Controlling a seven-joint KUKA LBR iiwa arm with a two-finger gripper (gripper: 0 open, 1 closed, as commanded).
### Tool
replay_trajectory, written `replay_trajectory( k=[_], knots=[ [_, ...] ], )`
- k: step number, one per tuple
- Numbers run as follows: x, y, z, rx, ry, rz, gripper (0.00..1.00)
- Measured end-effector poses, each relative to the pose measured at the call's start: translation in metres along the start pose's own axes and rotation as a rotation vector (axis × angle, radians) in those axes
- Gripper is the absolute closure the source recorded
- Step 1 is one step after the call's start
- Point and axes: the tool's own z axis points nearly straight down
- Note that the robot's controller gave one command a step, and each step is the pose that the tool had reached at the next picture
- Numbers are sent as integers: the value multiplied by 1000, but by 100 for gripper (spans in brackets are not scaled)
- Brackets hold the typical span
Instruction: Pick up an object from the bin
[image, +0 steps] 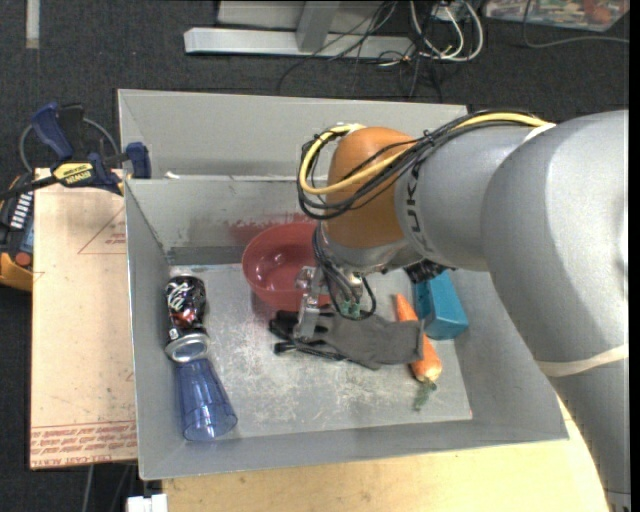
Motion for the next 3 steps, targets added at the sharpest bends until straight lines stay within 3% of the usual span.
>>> replay_trajectory(
  k=[2,3],
  knots=[
    [2,0,-3,0,-1,0,100],
    [3,0,-25,-3,-6,1,100]
  ],
)
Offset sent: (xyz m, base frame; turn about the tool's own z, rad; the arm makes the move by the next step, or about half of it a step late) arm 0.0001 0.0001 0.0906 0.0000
